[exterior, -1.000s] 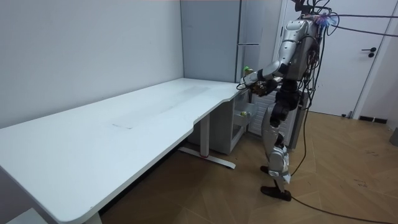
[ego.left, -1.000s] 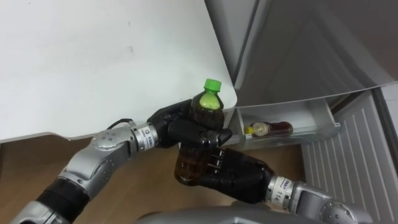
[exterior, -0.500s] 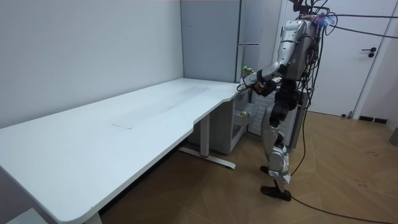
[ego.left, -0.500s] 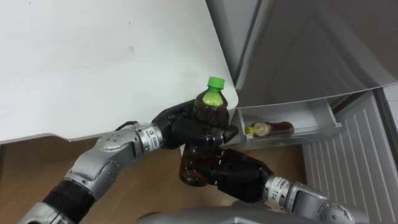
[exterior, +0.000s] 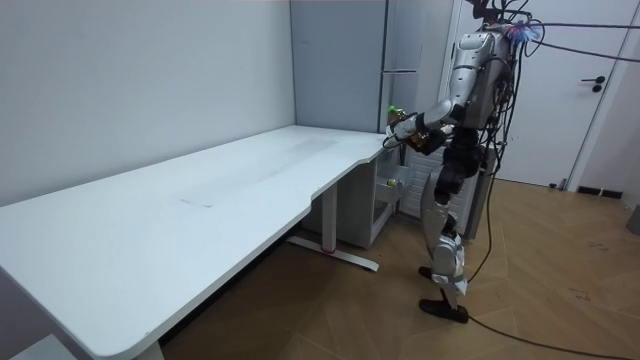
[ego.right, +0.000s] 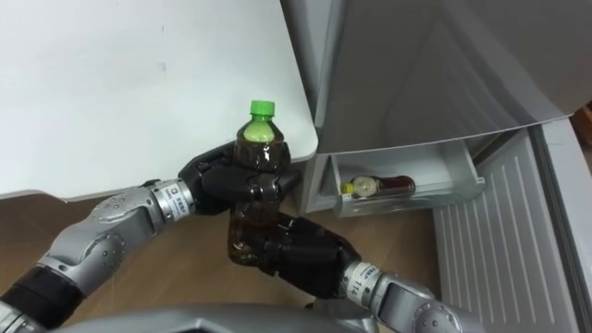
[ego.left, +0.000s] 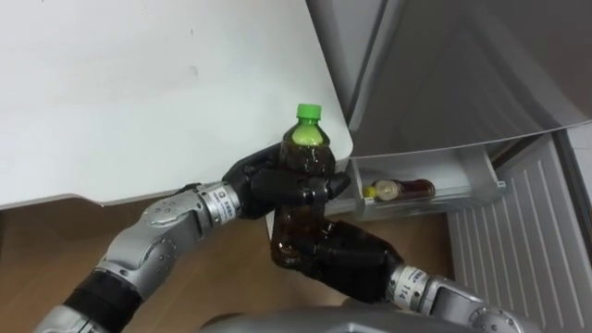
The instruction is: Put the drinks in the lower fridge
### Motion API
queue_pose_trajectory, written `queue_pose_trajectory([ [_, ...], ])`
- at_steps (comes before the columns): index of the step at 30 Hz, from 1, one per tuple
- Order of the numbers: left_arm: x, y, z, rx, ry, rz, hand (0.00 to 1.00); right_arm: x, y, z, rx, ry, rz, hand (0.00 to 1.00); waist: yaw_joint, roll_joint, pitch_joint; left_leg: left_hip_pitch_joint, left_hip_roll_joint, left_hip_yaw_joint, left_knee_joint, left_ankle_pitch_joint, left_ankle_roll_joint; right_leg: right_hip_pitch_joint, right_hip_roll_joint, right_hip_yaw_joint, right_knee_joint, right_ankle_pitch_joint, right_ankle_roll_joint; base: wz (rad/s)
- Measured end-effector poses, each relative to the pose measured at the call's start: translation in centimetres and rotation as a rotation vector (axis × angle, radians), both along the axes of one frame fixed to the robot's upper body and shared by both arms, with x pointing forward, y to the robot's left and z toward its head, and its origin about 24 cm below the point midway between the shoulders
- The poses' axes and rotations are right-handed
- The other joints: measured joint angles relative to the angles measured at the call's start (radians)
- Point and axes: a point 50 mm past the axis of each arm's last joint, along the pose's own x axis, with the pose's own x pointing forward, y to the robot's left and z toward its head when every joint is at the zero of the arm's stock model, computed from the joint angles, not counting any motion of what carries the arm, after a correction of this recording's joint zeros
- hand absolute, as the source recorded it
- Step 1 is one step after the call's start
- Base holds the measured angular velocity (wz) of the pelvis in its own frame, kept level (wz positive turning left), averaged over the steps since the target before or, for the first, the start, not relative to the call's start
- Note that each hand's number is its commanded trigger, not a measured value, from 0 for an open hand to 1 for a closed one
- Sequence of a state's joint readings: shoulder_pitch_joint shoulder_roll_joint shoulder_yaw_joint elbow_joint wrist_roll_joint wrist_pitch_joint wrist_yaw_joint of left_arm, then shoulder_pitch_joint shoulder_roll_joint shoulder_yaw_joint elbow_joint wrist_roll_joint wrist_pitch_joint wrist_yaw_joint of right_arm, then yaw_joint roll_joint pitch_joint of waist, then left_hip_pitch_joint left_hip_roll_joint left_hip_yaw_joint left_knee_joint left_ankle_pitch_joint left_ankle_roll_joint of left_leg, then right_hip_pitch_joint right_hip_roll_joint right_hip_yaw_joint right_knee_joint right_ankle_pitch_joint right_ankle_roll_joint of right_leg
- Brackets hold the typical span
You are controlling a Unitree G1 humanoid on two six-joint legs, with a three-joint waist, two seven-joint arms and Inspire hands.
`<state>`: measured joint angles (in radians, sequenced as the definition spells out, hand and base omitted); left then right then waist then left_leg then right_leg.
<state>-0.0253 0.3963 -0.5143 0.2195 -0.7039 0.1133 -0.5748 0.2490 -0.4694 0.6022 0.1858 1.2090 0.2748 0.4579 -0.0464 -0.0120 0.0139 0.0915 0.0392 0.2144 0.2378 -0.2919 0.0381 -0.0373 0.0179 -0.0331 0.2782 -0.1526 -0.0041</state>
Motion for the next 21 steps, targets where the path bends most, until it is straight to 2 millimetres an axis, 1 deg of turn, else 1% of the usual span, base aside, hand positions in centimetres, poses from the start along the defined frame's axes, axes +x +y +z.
queue_pose_trajectory([
  [2,-0.1,-0.1,0.1,-0.002,0.004,-0.011,0.00,0.0,-0.4,-0.1,-0.026,0.004,-0.005,1.00,0.001,0.005,-0.0032,-0.001,0.001,0.000,-0.001,0.000,0.000,0.000,0.001,0.000,-0.002,0.000,0.000,0.00],
  [4,0.0,0.0,0.2,0.000,0.000,-0.010,0.00,0.1,-0.5,-0.1,-0.032,0.001,-0.013,1.00,0.001,0.008,-0.0047,-0.001,0.001,-0.001,0.000,0.001,-0.001,0.000,0.001,0.000,-0.003,0.000,0.000,0.00],
  [10,0.5,-0.2,1.6,0.004,-0.078,-0.028,0.00,0.9,-0.2,0.2,-0.020,-0.037,-0.085,1.00,0.015,0.006,-0.0048,0.008,0.000,-0.001,0.004,0.002,-0.002,0.004,0.001,0.003,-0.006,0.000,0.000,0.00],
  [14,0.6,-0.2,1.9,0.002,-0.092,-0.019,0.00,1.7,-0.1,0.6,0.027,-0.062,-0.172,1.00,0.025,0.006,-0.0044,0.007,0.000,-0.001,0.004,0.002,-0.002,0.004,0.001,0.003,-0.008,0.000,0.000,0.00],
  [18,0.5,-0.1,2.7,-0.013,-0.134,0.007,0.00,2.3,-0.1,0.9,0.051,-0.090,-0.229,1.00,0.024,0.008,-0.0029,0.005,0.002,-0.001,0.005,0.002,-0.002,0.004,0.001,0.003,-0.008,0.000,0.000,0.00],
  [21,0.6,-0.1,3.2,0.000,-0.168,0.005,0.00,2.4,0.0,0.9,0.056,-0.100,-0.243,1.00,0.024,0.013,0.0006,0.004,0.001,-0.001,0.004,0.002,-0.002,0.004,0.001,0.002,-0.005,0.000,0.000,0.00],
])
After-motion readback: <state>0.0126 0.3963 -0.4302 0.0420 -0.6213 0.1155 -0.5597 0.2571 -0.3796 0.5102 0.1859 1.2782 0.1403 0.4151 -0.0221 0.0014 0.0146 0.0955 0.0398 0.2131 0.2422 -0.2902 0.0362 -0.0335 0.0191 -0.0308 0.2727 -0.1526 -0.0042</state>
